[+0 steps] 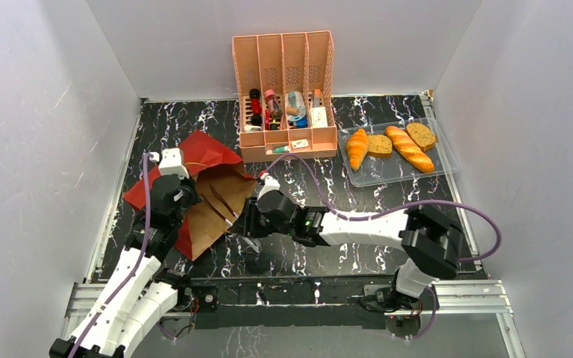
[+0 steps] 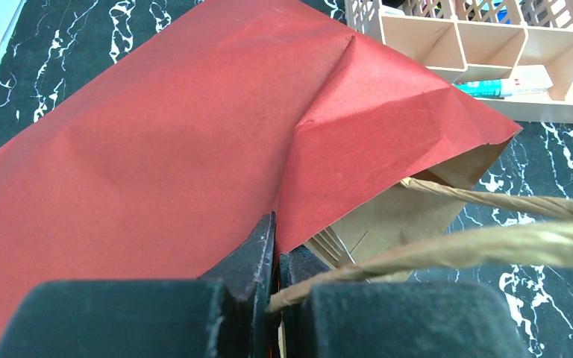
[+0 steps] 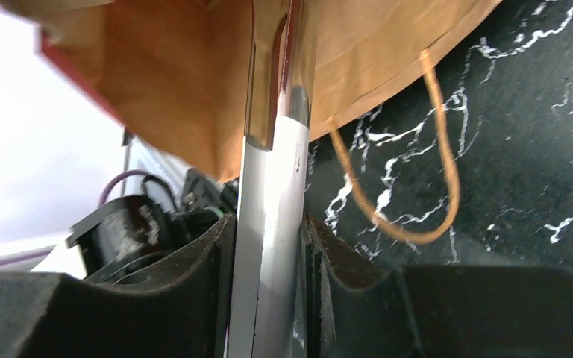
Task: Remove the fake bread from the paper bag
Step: Take out the fake bread from the paper bag, then place the fake bread in the container.
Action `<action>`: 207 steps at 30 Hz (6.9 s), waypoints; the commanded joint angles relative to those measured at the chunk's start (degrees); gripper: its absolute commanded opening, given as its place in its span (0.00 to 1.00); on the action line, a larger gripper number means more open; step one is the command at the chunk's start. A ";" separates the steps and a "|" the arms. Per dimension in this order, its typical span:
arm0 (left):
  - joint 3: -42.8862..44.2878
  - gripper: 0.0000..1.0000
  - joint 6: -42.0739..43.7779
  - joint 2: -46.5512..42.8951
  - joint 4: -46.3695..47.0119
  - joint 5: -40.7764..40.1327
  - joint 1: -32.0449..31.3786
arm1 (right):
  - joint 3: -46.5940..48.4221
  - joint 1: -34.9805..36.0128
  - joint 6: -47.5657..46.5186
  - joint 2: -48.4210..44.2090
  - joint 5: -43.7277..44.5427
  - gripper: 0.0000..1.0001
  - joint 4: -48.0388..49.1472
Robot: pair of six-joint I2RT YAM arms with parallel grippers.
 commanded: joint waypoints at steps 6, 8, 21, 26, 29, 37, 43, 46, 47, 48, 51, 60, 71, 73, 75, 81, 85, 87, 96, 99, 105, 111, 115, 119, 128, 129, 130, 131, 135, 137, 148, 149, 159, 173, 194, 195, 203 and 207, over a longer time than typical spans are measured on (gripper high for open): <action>3.96 0.00 -3.24 -2.20 -5.10 2.93 -0.18 | 3.87 -0.32 0.84 8.52 8.78 0.32 12.35; 4.09 0.00 -3.74 -2.37 -5.64 3.34 -0.20 | 4.38 -0.64 1.35 11.35 8.91 0.32 13.71; 4.65 0.00 -4.18 -3.13 -7.77 4.55 -0.18 | 9.19 -1.80 1.10 19.20 10.96 0.36 17.02; 5.07 0.00 -4.23 -2.88 -8.69 5.27 -0.19 | 10.97 -2.27 1.04 21.73 11.03 0.37 18.05; 5.25 0.00 -4.34 -2.87 -9.03 5.59 -0.19 | 12.02 -2.51 0.96 22.97 11.63 0.38 18.01; 5.40 0.00 -4.95 -2.98 -10.06 6.45 -0.18 | 16.40 -3.57 0.50 26.88 12.28 0.38 17.60; 5.47 0.00 -5.46 -2.89 -10.19 6.95 -0.17 | 19.81 -5.00 0.02 29.70 11.53 0.39 17.56; 5.84 0.00 -5.59 -2.58 -10.47 6.99 -0.17 | 22.00 -5.90 -0.52 31.45 10.52 0.39 17.69; 5.85 0.00 -5.67 -2.48 -10.50 7.05 -0.18 | 22.67 -6.13 -0.73 31.84 10.24 0.39 17.81; 5.94 0.00 -5.73 -2.40 -10.51 7.17 -0.24 | 23.04 -6.23 -0.87 32.14 10.08 0.39 18.00; 5.88 0.00 -5.94 -1.94 -10.65 7.34 -0.17 | 23.96 -6.65 -1.41 32.87 9.33 0.39 18.72; 5.87 0.00 -6.73 -1.11 -10.38 7.95 -0.20 | 26.53 -6.88 -3.73 34.90 8.50 0.38 18.83; 7.63 0.00 -6.75 1.72 -9.78 10.13 -0.19 | 30.75 -7.83 -4.20 39.51 4.02 0.38 19.82; 7.73 0.00 -6.71 1.86 -9.76 10.18 -0.17 | 31.83 -7.97 -4.48 40.43 2.85 0.38 19.23; 7.49 0.00 -6.93 1.93 -9.62 10.18 -0.17 | 32.92 -7.96 -5.16 41.30 1.60 0.38 18.35; 6.34 0.00 -7.64 2.56 -8.91 10.44 -0.18 | 31.99 -7.97 -7.33 42.08 -0.62 0.47 17.37; 5.75 0.00 -7.99 2.87 -8.59 10.45 -0.17 | 30.76 -7.74 -11.04 41.07 0.37 0.52 17.42; 5.90 0.00 -7.77 2.88 -8.71 10.19 -0.19 | 31.00 -7.31 -13.75 40.59 1.92 0.55 16.33; 6.13 0.00 -7.44 3.18 -8.64 9.74 -0.17 | 30.55 -3.84 -25.88 40.15 10.48 0.59 13.29; 6.14 0.00 -7.40 3.24 -8.61 9.76 -0.17 | 29.91 -2.70 -28.73 40.36 13.59 0.59 13.29; 6.39 0.00 -7.50 3.50 -8.48 10.26 -0.18 | 30.70 -1.71 -31.65 42.54 17.82 0.54 12.31; 6.63 0.00 -7.71 3.70 -8.51 10.47 -0.22 | 34.01 -1.55 -30.16 45.40 20.01 0.23 9.88; 6.77 0.00 -7.53 3.14 -9.24 9.56 -0.21 | 34.34 -1.55 -28.15 44.49 21.40 0.03 8.23; 6.64 0.00 -7.79 2.65 -9.94 7.54 -0.19 | 31.25 -1.55 -25.72 40.69 21.78 0.00 8.65; 6.91 0.00 -9.11 2.73 -10.61 2.29 -0.21 | 24.40 -1.07 -22.62 30.81 20.76 0.00 7.31; 6.93 0.00 -9.18 2.92 -10.56 2.02 -0.19 | 23.78 -0.94 -22.46 29.91 20.70 0.00 6.94; 6.91 0.00 -9.23 3.08 -10.56 1.82 -0.19 | 23.28 -0.80 -22.30 29.10 20.66 0.00 6.41; 6.94 0.00 -9.28 3.21 -10.53 1.65 -0.18 | 22.77 -0.59 -22.13 28.24 20.68 0.00 5.99; 7.00 0.00 -8.94 3.43 -10.48 1.31 -0.17 | 20.42 0.20 -21.20 24.99 20.74 0.00 5.06; 7.07 0.00 -8.57 3.46 -10.57 0.87 -0.19 | 19.43 0.75 -20.68 23.34 20.66 0.00 4.24; 6.48 0.00 -7.27 5.53 -7.31 -1.12 -0.20 | 11.91 9.26 -18.82 11.90 25.15 0.00 -3.47; 6.48 0.00 -7.26 5.73 -6.92 -1.45 -0.18 | 10.81 9.97 -17.85 10.72 25.44 0.00 -4.13; 8.70 0.00 -4.76 6.06 -6.25 -5.88 -0.17 | -2.90 16.71 -6.00 -6.78 32.23 0.00 -15.07; 13.32 0.00 0.57 3.79 -8.91 -4.60 -0.19 | -10.36 22.36 9.77 -33.31 49.63 0.00 -33.51; 14.76 0.00 11.94 -5.18 -11.56 34.52 -0.18 | -8.12 -14.86 -5.24 -34.77 34.36 0.00 -20.77; 14.92 0.00 12.32 -4.89 -11.77 36.10 -0.17 | -8.72 -17.40 -5.21 -35.06 32.51 0.00 -20.08; 15.89 0.00 14.73 -4.40 -14.78 44.30 -0.17 | -11.32 -33.10 -5.05 -34.10 19.66 0.00 -15.81; 15.50 0.00 14.92 -6.69 -15.99 43.08 -0.20 | -13.12 -40.08 -4.48 -33.55 13.21 0.00 -13.49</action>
